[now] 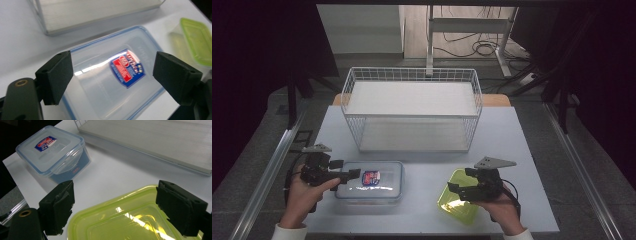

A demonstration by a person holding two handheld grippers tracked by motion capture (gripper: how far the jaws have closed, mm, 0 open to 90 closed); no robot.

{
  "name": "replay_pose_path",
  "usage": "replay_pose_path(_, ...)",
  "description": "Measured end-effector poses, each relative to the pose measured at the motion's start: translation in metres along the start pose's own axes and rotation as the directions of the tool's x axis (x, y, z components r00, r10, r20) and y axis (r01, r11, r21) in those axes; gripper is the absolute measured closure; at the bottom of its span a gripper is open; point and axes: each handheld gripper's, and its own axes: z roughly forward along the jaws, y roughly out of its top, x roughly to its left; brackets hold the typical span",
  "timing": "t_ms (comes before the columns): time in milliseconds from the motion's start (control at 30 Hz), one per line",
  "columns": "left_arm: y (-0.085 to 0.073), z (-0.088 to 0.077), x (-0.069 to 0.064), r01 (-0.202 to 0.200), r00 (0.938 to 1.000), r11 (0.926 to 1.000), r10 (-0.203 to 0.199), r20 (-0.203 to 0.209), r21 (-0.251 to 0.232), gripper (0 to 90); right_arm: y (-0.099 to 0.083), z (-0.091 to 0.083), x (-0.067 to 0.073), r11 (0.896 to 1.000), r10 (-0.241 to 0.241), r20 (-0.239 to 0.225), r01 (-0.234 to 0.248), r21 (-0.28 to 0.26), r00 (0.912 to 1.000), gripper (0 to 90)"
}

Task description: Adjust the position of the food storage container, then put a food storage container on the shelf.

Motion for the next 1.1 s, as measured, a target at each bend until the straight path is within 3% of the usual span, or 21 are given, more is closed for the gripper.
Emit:
replay_pose_path(233,-0.004,-0.003,0.004,-0.003,0.9998,0.9999,0.003,0.021,-0.015,16.1,0.003,0.004,0.006,1.0,0.03,-0.011,-0.03,0.006,0.9995,15.6)
replay_pose_path(300,-0.006,-0.006,0.009,0.009,0.9995,0.9997,-0.008,0.031,-0.022,15.7,0.005,0.009,0.011,0.998,0.056,-0.019,-0.056,0.014,0.9983,15.6)
replay_pose_path(600,-0.018,-0.006,0.021,0.079,0.9952,0.9968,-0.078,0.059,-0.01,12.2,0.011,0.023,0.036,0.997,0.076,-0.032,-0.075,0.036,0.9966,15.1)
replay_pose_path(733,-0.024,-0.005,0.031,0.121,0.9896,0.9926,-0.12,0.079,-0.009,10.0,0.017,0.033,0.053,0.997,0.07,-0.055,-0.068,0.043,0.9961,14.5)
replay_pose_path(833,-0.026,-0.003,0.034,0.136,0.9866,0.9907,-0.136,0.091,0.001,9.3,0.018,0.037,0.058,0.997,0.064,-0.058,-0.062,0.046,0.9962,14.3)
replay_pose_path(867,-0.029,-0.001,0.038,0.153,0.9826,0.9882,-0.153,0.105,0.011,8.9,0.018,0.039,0.06,0.996,0.071,-0.065,-0.068,0.049,0.9954,14.0)
replay_pose_path(900,-0.029,-0.001,0.038,0.153,0.9826,0.9882,-0.153,0.105,0.011,8.9,0.018,0.039,0.06,0.996,0.071,-0.065,-0.068,0.049,0.9954,14.0)
replay_pose_path(933,-0.033,0.002,0.042,0.172,0.9777,0.9849,-0.173,0.119,0.017,8.9,0.018,0.043,0.062,0.996,0.079,-0.072,-0.075,0.055,0.9943,13.8)
replay_pose_path(967,-0.033,0.002,0.042,0.172,0.9777,0.9849,-0.173,0.119,0.017,9.0,0.018,0.043,0.062,0.996,0.079,-0.072,-0.075,0.055,0.9943,13.8)
replay_pose_path(1000,-0.037,0.004,0.046,0.195,0.972,0.9806,-0.196,0.129,0.022,9.0,0.018,0.046,0.065,0.995,0.084,-0.076,-0.08,0.059,0.9936,13.8)
replay_pose_path(1033,-0.037,0.004,0.046,0.195,0.972,0.9806,-0.196,0.129,0.022,9.0,0.018,0.048,0.066,0.995,0.084,-0.077,-0.079,0.065,0.9935,13.8)
replay_pose_path(1067,-0.04,0.006,0.049,0.218,0.9663,0.9758,-0.219,0.136,0.022,8.9,0.019,0.05,0.068,0.995,0.082,-0.081,-0.077,0.066,0.9933,13.8)
replay_pose_path(1100,-0.04,0.006,0.049,0.218,0.9663,0.9758,-0.219,0.136,0.022,9.0,0.019,0.05,0.068,0.995,0.082,-0.081,-0.077,0.066,0.9933,13.8)
